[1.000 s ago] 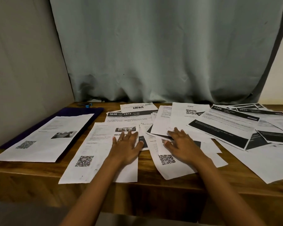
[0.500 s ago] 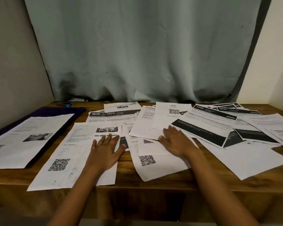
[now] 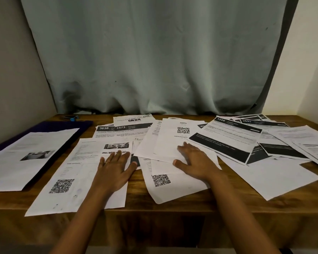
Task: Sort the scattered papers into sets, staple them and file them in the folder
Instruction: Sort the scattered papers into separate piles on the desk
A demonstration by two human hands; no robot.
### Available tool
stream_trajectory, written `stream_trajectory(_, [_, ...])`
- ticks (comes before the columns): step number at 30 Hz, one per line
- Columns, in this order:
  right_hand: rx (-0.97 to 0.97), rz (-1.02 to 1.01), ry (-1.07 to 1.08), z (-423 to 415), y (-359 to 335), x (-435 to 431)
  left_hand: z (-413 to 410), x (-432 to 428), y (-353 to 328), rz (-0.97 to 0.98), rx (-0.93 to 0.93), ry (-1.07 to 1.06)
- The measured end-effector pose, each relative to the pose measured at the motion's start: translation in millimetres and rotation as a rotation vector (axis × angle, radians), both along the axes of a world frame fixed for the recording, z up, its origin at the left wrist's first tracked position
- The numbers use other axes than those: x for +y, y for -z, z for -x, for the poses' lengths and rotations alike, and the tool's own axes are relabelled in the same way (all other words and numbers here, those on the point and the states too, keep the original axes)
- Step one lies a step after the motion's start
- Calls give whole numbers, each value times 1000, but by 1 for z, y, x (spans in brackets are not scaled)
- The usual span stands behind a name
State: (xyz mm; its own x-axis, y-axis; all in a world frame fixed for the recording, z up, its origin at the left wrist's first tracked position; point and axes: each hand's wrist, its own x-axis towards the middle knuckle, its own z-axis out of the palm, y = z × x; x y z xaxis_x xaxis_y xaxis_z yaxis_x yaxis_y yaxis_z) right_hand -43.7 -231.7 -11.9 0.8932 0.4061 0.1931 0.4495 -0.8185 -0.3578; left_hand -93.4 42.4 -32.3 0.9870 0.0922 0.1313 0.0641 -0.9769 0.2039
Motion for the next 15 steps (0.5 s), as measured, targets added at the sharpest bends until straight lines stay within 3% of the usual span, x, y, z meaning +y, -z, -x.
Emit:
stream_trajectory(2, [60,52,14,-1,3,0,0,0,0,3,1,1])
stream_trajectory(15, [-164,11,-77,13,-6,3,0,10,-10,-11,63,-29])
